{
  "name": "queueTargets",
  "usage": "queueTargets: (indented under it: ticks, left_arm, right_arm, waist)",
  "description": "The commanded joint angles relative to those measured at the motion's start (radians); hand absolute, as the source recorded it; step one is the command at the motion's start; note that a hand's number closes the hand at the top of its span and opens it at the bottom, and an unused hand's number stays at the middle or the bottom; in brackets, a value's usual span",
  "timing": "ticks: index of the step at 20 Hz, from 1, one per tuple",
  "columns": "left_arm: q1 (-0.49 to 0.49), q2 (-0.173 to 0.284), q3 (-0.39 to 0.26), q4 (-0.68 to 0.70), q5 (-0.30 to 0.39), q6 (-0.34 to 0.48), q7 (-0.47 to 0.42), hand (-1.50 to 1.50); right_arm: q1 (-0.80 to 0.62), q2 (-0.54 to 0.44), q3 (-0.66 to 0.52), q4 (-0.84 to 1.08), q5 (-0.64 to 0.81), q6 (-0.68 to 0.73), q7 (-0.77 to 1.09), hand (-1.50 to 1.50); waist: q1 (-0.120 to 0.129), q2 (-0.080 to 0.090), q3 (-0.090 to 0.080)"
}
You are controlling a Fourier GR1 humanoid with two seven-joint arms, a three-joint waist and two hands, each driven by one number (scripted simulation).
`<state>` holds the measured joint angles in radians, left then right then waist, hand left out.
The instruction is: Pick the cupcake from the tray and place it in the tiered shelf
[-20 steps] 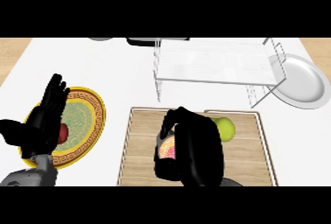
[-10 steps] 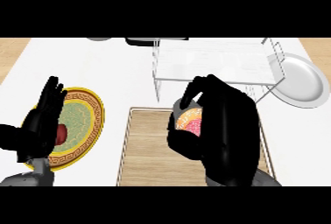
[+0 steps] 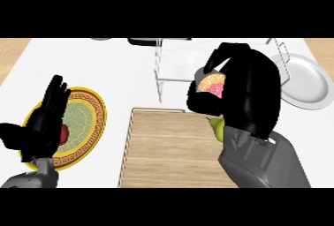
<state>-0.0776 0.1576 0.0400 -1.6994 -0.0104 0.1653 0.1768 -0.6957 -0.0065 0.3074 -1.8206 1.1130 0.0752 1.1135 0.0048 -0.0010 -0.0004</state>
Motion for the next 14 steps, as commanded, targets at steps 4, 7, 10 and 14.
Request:
queueTargets:
  ticks: [4, 7, 10, 14]
  left_arm:
    - [-0.008, 0.004, 0.01, -0.044, 0.004, -0.006, 0.031, 0.0]
    - [-0.008, 0.028, 0.043, 0.003, 0.03, -0.048, -0.009, 0.0]
    - [-0.059, 0.027, 0.064, 0.041, 0.027, -0.033, 0.023, 0.0]
    - [0.001, 0.012, 0.043, -0.013, 0.011, -0.036, 0.003, 0.0]
  right_arm:
    - [0.017, 0.006, -0.126, 0.197, 0.014, -0.178, -0.077, 1.5]
    - [-0.019, 0.006, -0.161, 0.306, 0.005, -0.266, -0.138, 1.5]
    - [-0.062, 0.006, -0.209, 0.36, 0.016, -0.28, -0.177, 1.5]
    - [-0.1, -0.027, -0.291, 0.522, -0.054, -0.392, -0.335, 1.5]
  waist:
    - [0.004, 0.002, 0.001]
    - [0.005, 0.003, 0.0]
    - [0.001, 0.003, 0.0]
    - [0.006, 0.004, 0.0]
